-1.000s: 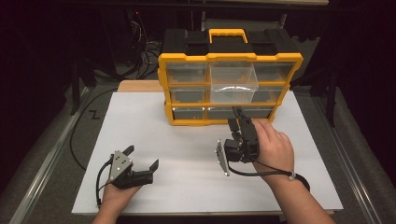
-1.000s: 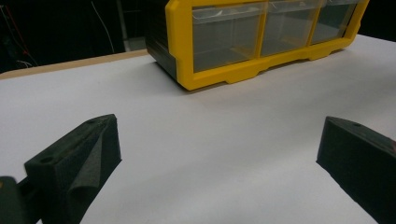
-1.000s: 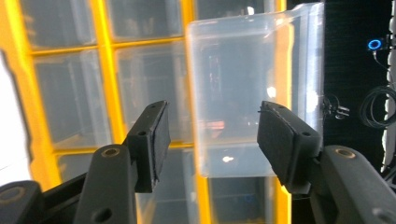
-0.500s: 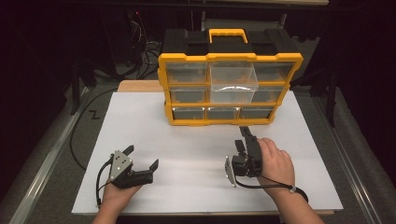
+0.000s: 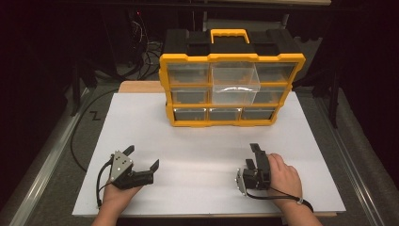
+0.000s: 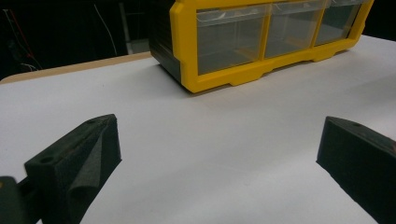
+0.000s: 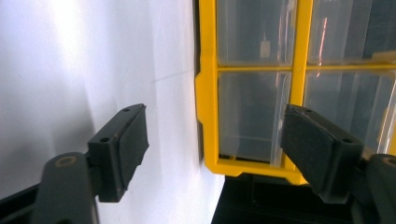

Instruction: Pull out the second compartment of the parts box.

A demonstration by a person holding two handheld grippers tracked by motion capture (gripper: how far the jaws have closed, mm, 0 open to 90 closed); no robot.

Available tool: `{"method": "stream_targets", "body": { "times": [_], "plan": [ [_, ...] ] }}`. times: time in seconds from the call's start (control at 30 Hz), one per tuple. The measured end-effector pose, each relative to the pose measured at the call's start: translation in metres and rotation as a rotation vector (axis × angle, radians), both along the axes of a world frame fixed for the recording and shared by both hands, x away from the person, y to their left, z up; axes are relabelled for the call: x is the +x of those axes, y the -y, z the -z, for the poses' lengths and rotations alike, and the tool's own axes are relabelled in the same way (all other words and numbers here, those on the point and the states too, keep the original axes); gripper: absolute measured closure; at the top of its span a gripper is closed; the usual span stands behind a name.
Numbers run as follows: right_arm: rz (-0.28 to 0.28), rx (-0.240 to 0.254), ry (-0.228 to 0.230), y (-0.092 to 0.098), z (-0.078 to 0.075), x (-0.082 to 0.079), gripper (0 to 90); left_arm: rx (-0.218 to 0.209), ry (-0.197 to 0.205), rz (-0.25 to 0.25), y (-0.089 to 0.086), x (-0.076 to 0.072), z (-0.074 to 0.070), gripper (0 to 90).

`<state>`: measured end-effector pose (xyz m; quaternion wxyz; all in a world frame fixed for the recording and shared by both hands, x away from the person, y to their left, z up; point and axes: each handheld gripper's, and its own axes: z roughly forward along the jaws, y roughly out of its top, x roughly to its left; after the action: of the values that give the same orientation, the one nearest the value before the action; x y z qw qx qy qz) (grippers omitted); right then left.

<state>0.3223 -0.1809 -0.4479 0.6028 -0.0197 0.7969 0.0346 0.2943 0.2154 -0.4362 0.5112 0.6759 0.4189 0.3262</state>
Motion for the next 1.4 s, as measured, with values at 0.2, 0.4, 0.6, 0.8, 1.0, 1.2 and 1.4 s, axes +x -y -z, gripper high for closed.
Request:
{"method": "stream_targets", "body": {
  "times": [0.2, 0.4, 0.6, 0.8, 1.0, 1.2, 1.4],
  "plan": [
    [0.044, 0.015, 0.000, 0.009, -0.005, 0.001, 16.8, 0.005, -0.007, 0.000, 0.001, 0.000, 0.001, 0.3],
    [0.039, 0.000, 0.012, 0.017, -0.008, 0.002, 8.9, 0.007, -0.007, 0.001, 0.001, 0.000, 0.001, 0.3],
    [0.015, -0.012, 0.009, 0.019, -0.006, 0.001, 0.8, 0.015, -0.010, 0.002, 0.002, 0.001, 0.001, 0.3],
    [0.018, 0.020, 0.011, 0.019, -0.009, 0.001, 0.8, 0.010, -0.013, -0.007, 0.002, 0.001, 0.002, 0.3],
    [0.045, 0.105, -0.021, 0.023, -0.012, 0.003, 0.8, 0.023, -0.025, -0.012, 0.002, 0.002, 0.002, 0.3],
    [0.117, 0.326, -0.136, 0.029, -0.013, 0.009, 0.9, 0.022, -0.023, -0.013, 0.003, 0.002, 0.002, 0.3],
    [0.205, 0.617, -0.270, 0.041, -0.015, 0.017, 0.9, 0.018, -0.025, -0.018, 0.002, 0.002, 0.002, 0.3]
  ]
}}
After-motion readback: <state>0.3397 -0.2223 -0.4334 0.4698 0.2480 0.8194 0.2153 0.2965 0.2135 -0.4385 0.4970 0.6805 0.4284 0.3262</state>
